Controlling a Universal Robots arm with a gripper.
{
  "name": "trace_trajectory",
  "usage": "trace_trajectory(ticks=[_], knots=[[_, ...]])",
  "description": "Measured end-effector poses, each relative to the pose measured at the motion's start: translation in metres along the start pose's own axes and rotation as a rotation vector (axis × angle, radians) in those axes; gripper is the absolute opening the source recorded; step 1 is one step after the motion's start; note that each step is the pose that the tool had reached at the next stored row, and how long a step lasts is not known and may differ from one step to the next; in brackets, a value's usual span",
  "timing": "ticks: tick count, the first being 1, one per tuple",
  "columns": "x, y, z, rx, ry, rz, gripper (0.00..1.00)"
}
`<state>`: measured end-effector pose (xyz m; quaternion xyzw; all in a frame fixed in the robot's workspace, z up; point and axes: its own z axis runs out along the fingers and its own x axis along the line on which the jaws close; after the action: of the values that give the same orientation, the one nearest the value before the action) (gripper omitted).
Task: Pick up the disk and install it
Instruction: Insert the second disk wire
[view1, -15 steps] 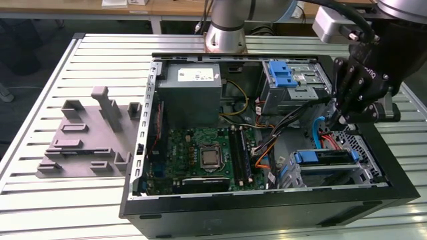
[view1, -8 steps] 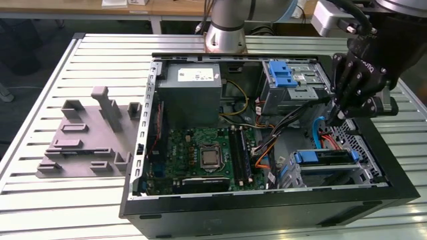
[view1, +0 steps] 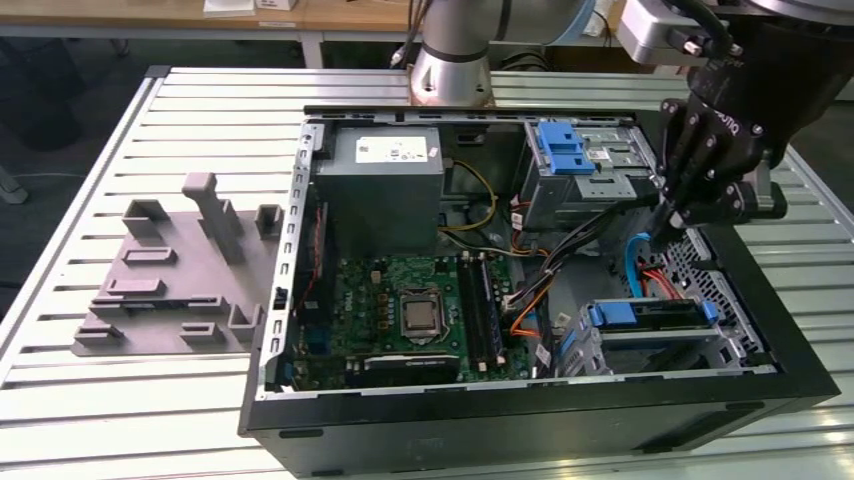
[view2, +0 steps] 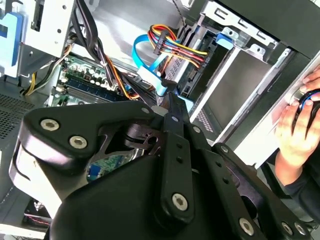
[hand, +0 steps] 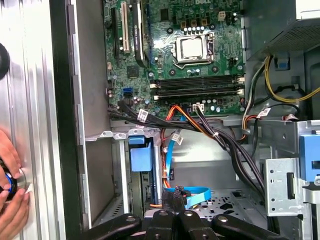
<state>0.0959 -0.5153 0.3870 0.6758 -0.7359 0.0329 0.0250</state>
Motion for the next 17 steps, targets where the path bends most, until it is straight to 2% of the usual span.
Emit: trace_trajectory(ticks=[7,8,14,15,17], knots=[[-0.005,0.0004,0.0016,0.0004,0.0043,0.0,0.11],[-0.0058,0.0005,0.0021,0.0004,0.0047,0.0,0.17],[-0.0082,0.0007,0.0054,0.0008,0.009,0.0,0.18],[-0.0083,0.0007,0.0059,0.0009,0.0097,0.0,0.25],[-0.0085,0.0008,0.007,0.0009,0.0108,0.0,0.25]])
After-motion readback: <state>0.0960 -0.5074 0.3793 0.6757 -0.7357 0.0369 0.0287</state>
